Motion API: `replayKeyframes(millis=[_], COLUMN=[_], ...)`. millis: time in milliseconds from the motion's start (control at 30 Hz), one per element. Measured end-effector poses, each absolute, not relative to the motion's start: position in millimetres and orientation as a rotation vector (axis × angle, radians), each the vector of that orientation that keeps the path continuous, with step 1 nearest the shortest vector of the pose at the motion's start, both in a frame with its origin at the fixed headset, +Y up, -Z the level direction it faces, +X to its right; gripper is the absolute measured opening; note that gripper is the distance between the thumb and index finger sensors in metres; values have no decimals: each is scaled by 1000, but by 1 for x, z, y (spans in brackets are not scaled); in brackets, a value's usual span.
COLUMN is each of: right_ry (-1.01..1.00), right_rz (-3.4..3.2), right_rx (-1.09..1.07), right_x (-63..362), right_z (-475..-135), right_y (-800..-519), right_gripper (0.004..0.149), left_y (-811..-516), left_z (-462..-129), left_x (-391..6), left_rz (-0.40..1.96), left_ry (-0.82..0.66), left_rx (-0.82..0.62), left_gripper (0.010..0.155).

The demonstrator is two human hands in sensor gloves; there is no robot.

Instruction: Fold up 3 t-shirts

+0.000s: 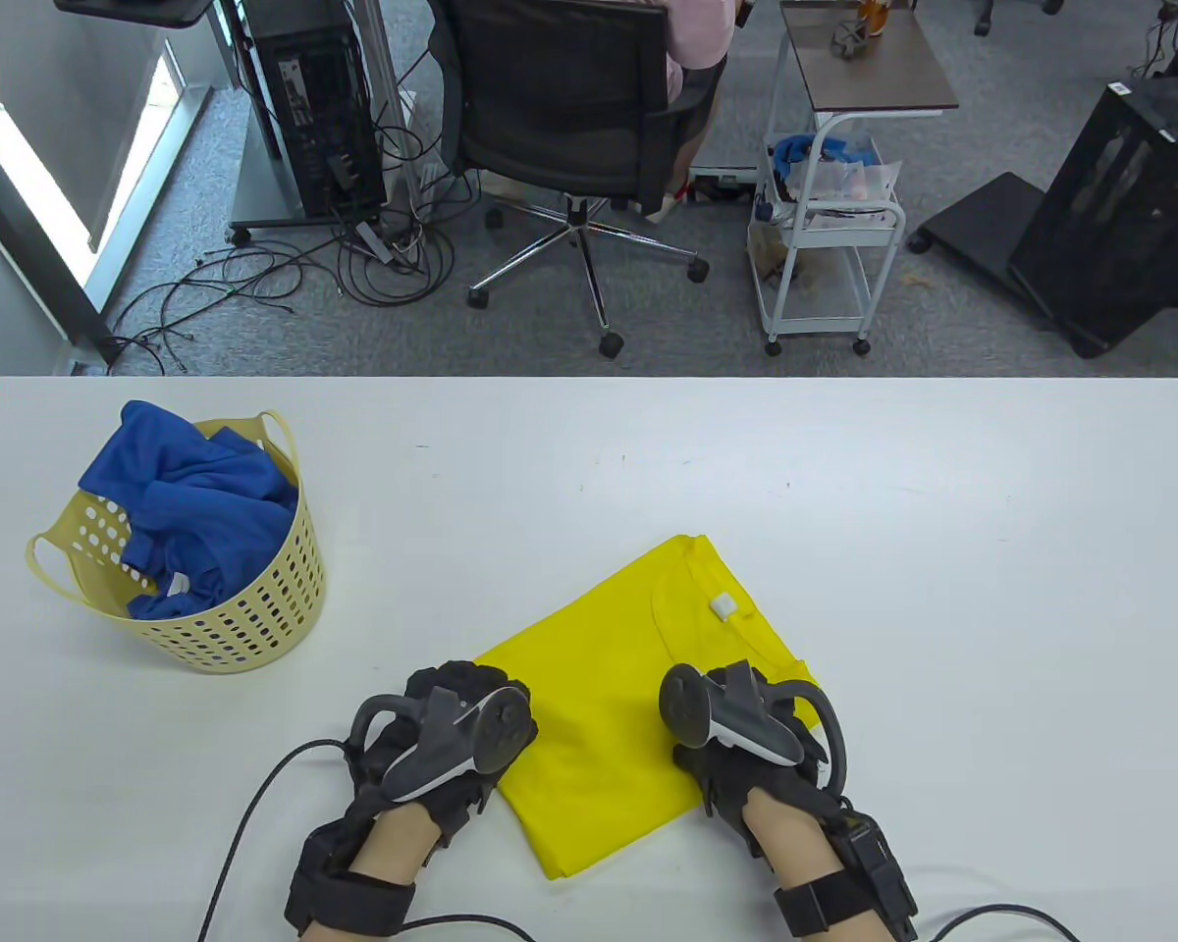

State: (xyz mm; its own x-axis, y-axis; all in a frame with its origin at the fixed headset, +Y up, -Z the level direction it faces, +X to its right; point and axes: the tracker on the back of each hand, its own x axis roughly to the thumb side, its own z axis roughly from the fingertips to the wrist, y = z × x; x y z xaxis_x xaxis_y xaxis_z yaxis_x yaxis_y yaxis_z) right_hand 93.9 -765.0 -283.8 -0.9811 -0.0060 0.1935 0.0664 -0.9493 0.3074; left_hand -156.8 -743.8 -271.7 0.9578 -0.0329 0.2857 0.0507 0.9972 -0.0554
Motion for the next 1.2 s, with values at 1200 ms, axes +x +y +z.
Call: replayKeyframes(millis=[1200], right_ry=[-956], right_rz=[-3228], right_rx=[-140], right_x=[105], right_z=[-289], right_y=[-805], right_gripper=[89], left_y=[-744], left_z=[-278], left_x=[-191], left_rz=[80], left_ry=[-220], left_rx=[-219], left_gripper=[66])
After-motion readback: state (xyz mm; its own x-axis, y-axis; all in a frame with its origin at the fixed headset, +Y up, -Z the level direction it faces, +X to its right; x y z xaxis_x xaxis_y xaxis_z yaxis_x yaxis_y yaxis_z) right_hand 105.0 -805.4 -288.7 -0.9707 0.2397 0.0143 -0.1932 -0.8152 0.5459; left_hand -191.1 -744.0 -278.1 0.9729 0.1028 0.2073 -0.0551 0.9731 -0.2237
